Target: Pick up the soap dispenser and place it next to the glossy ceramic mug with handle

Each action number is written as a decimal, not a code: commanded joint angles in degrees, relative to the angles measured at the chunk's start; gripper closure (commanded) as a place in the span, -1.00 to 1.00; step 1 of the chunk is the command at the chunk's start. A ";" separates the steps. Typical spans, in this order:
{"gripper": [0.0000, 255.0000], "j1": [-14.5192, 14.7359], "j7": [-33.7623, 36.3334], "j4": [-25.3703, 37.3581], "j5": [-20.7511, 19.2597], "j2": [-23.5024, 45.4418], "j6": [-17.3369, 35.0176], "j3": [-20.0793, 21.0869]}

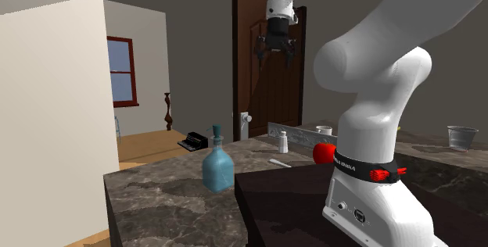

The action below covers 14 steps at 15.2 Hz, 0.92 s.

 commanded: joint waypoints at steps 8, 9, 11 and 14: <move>-1.00 4.41 10.12 -5.50 6.61 7.00 13.61 11.23; -1.00 4.81 11.27 -5.75 7.19 8.28 15.27 12.54; -1.00 5.46 13.63 -5.99 8.19 11.16 18.65 15.23; -1.00 6.02 17.41 -5.73 9.01 16.24 23.86 19.37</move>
